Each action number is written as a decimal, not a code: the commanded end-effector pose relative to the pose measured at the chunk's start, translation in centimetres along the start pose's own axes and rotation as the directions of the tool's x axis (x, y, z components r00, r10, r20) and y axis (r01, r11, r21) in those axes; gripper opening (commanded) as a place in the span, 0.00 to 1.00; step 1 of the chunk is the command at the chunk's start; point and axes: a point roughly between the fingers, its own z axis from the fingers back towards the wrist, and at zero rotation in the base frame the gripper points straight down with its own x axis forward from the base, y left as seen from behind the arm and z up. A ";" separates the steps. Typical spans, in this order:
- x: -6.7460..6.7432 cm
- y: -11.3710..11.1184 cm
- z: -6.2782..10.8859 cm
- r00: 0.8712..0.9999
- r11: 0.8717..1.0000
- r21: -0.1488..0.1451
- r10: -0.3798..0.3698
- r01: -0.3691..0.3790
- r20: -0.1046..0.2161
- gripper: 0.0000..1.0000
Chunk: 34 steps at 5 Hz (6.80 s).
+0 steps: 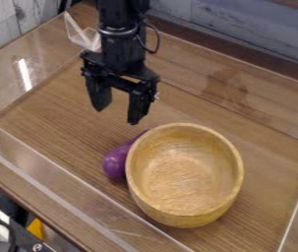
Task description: Put the purple eggplant in the brown bowl
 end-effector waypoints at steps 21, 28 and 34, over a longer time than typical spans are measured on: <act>3.8 1.6 -0.7 0.975 0.981 0.054 -0.189 0.184 0.114 0.00; 1.1 1.3 -3.6 0.980 0.981 0.020 -0.192 0.191 0.061 1.00; 3.6 1.2 2.3 0.981 0.997 -0.037 0.068 -0.063 0.180 0.00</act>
